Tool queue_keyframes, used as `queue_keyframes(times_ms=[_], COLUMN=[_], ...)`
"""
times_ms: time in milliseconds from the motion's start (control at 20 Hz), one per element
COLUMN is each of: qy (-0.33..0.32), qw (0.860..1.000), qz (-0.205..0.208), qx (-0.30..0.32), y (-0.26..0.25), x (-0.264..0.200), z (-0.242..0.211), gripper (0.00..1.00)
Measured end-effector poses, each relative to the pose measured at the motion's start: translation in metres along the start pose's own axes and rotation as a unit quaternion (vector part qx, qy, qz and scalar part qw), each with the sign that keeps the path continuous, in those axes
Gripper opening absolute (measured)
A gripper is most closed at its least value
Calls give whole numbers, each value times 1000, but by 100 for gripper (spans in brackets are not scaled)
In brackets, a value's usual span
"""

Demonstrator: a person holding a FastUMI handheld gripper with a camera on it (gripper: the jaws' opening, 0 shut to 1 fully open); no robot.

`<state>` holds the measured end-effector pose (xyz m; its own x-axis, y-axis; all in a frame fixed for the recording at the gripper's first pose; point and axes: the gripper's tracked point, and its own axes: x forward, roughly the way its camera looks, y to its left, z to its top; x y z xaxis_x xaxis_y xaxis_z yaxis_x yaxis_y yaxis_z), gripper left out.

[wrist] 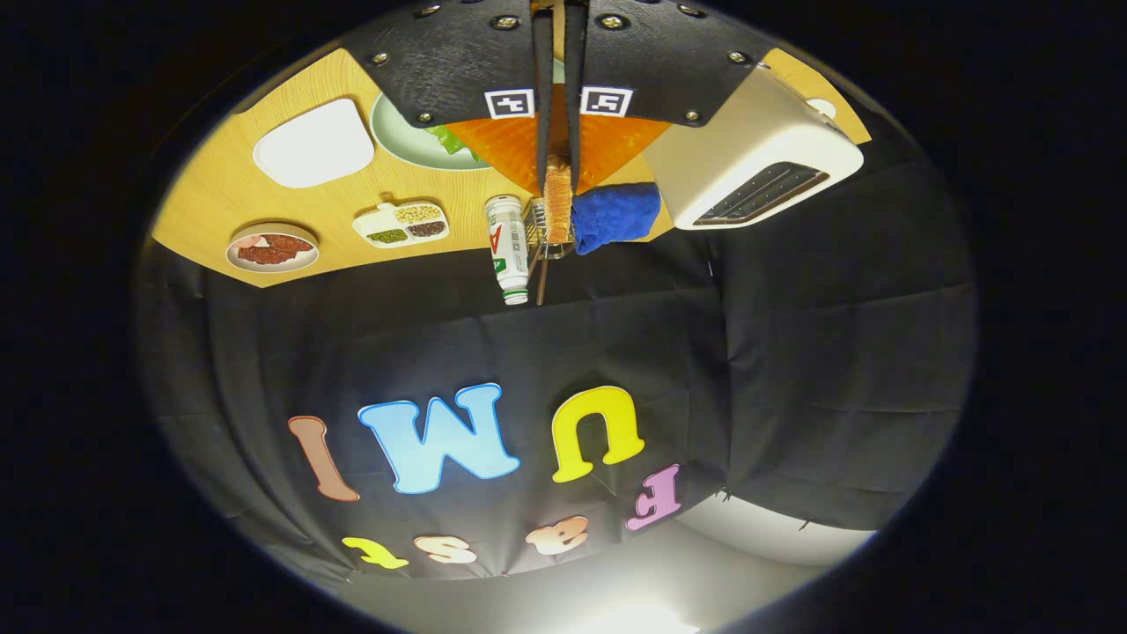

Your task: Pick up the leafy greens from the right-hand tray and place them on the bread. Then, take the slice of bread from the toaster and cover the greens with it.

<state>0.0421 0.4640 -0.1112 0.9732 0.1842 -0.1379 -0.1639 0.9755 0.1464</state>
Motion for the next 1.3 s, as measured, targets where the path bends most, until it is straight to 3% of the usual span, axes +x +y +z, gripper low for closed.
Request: queue_keyframes(times_ms=[300, 650, 950, 1100, 1150, 1300], qy=[17, 61, 87, 95, 96, 103], qw=[1000, 998, 994, 993, 992, 991], qz=[4, -22, -54, -63, -67, -71], qx=[19, -9, -37, -31, -36, -39], y=[-4, -26, -58, -70, -75, -82], x=[5, 16, 16, 16, 16, 14], z=[-17, -44, -52, -55, -56, -59], gripper=[5, 5, 23, 23, 31, 32])
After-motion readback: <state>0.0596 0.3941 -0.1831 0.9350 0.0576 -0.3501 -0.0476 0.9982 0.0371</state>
